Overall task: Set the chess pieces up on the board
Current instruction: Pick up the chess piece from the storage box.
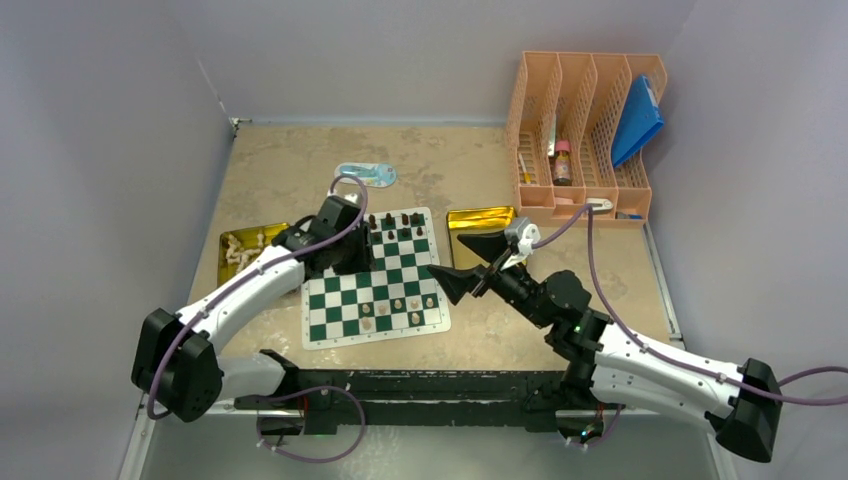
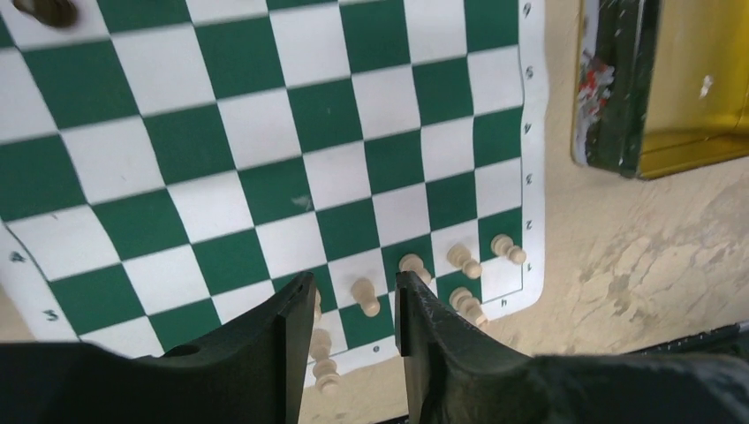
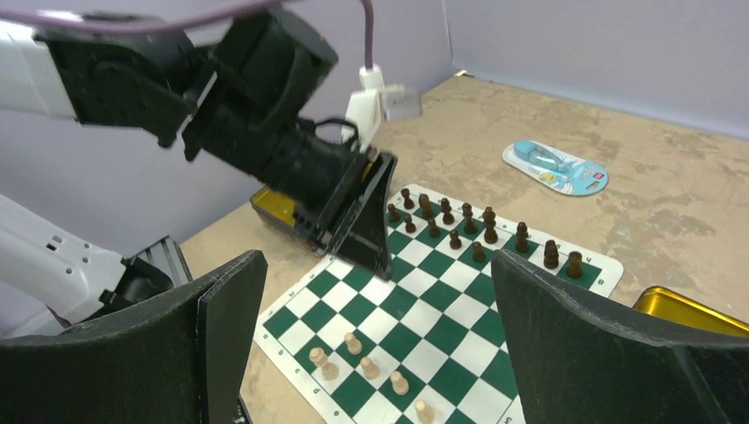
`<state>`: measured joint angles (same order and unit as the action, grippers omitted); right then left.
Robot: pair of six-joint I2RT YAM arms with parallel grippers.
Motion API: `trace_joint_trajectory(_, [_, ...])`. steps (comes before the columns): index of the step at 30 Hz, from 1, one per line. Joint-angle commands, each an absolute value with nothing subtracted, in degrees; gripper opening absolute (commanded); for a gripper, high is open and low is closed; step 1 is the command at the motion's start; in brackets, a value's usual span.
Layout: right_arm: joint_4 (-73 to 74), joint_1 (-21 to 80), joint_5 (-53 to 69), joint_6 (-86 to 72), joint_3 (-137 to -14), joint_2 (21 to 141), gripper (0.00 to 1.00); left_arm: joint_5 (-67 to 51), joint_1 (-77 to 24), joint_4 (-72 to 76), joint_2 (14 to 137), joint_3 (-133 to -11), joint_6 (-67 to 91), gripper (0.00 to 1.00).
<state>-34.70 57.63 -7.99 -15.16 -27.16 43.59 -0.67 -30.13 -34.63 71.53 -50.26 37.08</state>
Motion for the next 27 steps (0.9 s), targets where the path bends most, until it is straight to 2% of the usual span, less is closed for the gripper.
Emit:
trace_joint_trajectory(1, [-36.99, 57.66, -8.83, -15.01, -29.47, 44.63, 0.99, 5.47, -28.62, -36.25, 73.76, -57.22, 31.91, 0.39])
trace_joint_trajectory(8, [-34.07, 57.65, -12.76, -18.52, -32.6, 47.89, 0.99, -1.33, -12.79, -35.0, 74.73, -61.57, 24.25, 0.39])
trace_joint_trajectory(19, [-33.05, 57.66, -15.19, -19.54, -31.98, 44.95, 0.99, -11.06, 12.78, -30.67, 76.27, -62.9, 17.48, 0.39])
trace_joint_trajectory(24, [-32.17, 57.66, -16.37, -19.09, -32.06, 42.25, 0.99, -8.89, 17.27, -27.55, 81.21, -62.81, 15.0, 0.35])
trace_joint_trajectory(27, [-32.74, 57.66, -17.7, -18.42, -31.35, 41.64, 0.99, -8.01, 18.62, -26.61, 83.64, -61.82, 14.55, 0.29])
